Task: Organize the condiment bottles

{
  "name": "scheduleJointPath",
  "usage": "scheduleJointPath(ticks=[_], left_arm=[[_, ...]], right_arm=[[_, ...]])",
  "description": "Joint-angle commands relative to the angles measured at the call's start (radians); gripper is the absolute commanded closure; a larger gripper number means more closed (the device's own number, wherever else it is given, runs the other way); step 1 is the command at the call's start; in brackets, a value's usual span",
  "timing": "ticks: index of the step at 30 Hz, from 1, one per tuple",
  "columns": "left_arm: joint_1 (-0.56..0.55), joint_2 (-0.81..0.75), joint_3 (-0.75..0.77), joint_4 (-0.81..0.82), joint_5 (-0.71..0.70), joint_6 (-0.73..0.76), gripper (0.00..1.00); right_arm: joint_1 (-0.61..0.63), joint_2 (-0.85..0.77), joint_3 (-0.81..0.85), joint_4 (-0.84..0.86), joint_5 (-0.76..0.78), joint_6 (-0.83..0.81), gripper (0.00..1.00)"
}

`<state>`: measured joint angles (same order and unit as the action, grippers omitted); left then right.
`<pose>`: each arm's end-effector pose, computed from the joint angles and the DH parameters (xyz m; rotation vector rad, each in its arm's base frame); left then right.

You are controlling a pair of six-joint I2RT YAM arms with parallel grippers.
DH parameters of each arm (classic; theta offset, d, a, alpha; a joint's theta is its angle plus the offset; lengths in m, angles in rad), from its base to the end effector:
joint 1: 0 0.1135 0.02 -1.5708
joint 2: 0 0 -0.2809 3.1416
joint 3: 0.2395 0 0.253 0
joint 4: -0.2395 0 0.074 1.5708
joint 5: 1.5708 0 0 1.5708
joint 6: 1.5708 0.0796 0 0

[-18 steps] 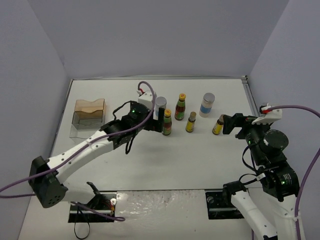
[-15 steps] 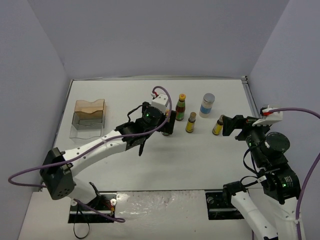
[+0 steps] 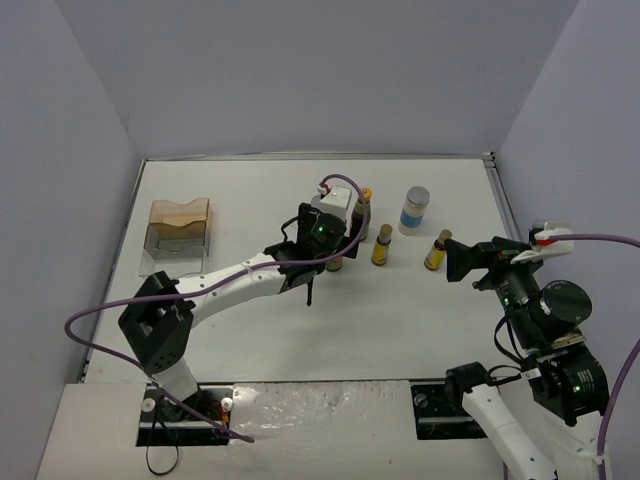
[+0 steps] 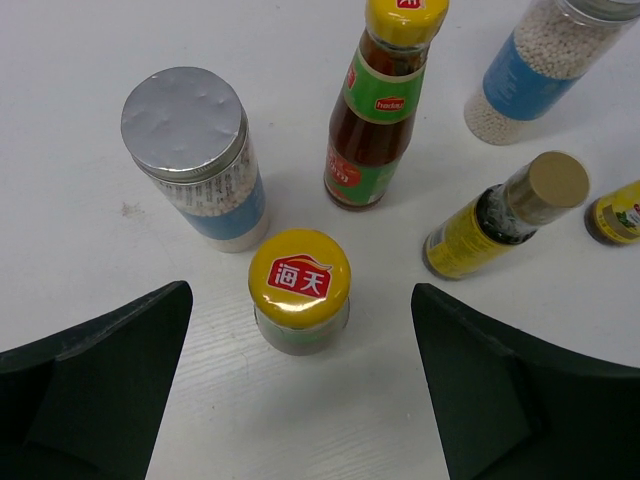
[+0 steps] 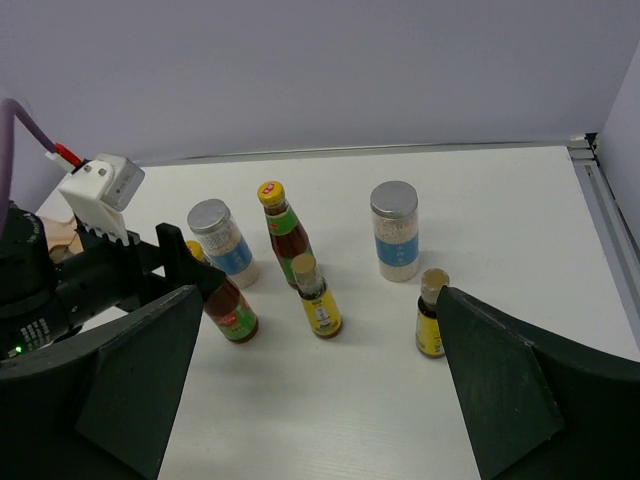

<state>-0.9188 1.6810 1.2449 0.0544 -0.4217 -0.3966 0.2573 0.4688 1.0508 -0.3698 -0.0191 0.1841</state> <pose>0.2899 -0.3261 0.2887 0.2279 1.9327 -0.4699 0.0885 0.0248 0.4580 -0.0663 1.3673 0.3839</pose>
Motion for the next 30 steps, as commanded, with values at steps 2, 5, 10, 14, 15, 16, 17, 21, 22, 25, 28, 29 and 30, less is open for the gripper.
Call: scheduleJointPath(ticks=[2,5,10,14,15,16,17,21,22,25,28,29,30], left_arm=[[0.005,0.015,0.039,0.120,-0.057,-0.047,0.16],[0.005,0.032,0.025,0.144,-0.068,-0.049,0.21],[0.005,0.049,0.007,0.192,-0.081,-0.036,0.45],[0.005,0.048,-0.008,0.216,-0.077,-0.030,0.70],[0.004,0.045,-0.012,0.216,-0.074,-0.030,0.76],[0.003,0.040,-0.015,0.215,-0.072,-0.030,0.83],[0.002,0.031,-0.019,0.209,-0.071,-0.028,0.89],[0.000,-0.055,-0.029,0.132,-0.094,-0.025,1.00],[0.001,-0.081,-0.027,0.100,-0.107,-0.027,1.00],[0.006,-0.180,-0.019,0.001,-0.159,-0.022,1.00],[0.034,-0.289,-0.013,-0.080,-0.202,0.000,1.00],[0.050,-0.317,-0.009,-0.115,-0.207,0.005,1.00],[0.076,-0.342,-0.001,-0.163,-0.208,0.006,1.00]], right_arm=[[0.013,0.002,0.009,0.077,-0.030,0.009,0.00],[0.020,0.001,0.009,0.076,-0.031,0.007,0.00],[0.032,-0.001,0.006,0.075,-0.031,0.002,0.00],[0.052,-0.007,-0.003,0.072,-0.026,-0.010,0.00],[0.057,-0.009,-0.005,0.072,-0.021,-0.014,0.00],[0.062,-0.010,-0.008,0.072,-0.017,-0.018,0.00],[0.069,-0.012,-0.010,0.072,-0.012,-0.022,0.00],[0.100,-0.022,-0.017,0.072,0.002,-0.037,0.00],[0.106,-0.024,-0.019,0.072,0.003,-0.038,0.00],[0.119,-0.028,-0.024,0.073,0.000,-0.037,0.00],[0.121,-0.022,-0.024,0.073,-0.004,-0.034,0.00],[0.122,-0.019,-0.023,0.074,-0.005,-0.032,0.00],[0.121,-0.014,-0.021,0.075,-0.007,-0.031,0.00]])
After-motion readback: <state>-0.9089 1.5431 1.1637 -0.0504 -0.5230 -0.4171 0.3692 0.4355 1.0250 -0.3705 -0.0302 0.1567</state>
